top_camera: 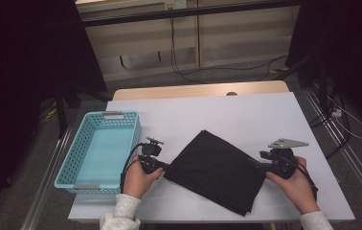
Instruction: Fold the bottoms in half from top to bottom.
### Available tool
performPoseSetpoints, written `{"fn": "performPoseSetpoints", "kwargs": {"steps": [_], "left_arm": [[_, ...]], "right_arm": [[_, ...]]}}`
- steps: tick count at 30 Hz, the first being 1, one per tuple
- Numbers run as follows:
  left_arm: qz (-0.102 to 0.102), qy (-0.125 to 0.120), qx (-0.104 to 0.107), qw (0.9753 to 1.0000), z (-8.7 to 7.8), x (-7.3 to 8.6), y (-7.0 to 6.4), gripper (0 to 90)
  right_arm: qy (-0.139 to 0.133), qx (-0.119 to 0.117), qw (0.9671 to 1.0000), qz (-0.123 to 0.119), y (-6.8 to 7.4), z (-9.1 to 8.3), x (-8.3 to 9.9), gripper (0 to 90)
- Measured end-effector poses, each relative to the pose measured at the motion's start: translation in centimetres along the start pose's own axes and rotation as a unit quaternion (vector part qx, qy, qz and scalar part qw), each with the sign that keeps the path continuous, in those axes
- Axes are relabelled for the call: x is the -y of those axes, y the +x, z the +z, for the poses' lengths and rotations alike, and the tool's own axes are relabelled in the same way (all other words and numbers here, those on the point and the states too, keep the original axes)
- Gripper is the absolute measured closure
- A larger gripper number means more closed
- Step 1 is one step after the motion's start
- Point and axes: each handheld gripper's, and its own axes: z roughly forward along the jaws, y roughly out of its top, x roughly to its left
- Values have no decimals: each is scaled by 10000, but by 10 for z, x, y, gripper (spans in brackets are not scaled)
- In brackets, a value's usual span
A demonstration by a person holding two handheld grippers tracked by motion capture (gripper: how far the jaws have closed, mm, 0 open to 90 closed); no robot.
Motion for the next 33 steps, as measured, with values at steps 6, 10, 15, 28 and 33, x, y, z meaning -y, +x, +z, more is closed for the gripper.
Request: {"fn": "performPoseSetpoints", "kwargs": {"steps": [6, 10, 15, 28, 33], "left_arm": [[22, -277, 4, 9996, -2, 3, 0, 428], [201, -359, -45, 9991, -1, 5, 0, 314], [305, -454, -199, 9983, -1, 7, 0, 250], [363, -728, -297, 9962, -7, 6, -4, 258], [368, -764, -310, 9959, -5, 5, -5, 247]], "right_arm": [[101, -156, 9996, -205, 12, 42, -29, 315], [264, -401, 9987, -182, 20, 72, -51, 328], [534, -597, 9967, -122, 28, 105, -64, 362], [681, -805, 9932, -486, 47, 111, -60, 828], [690, -834, 9936, -331, 45, 110, -61, 843]]}}
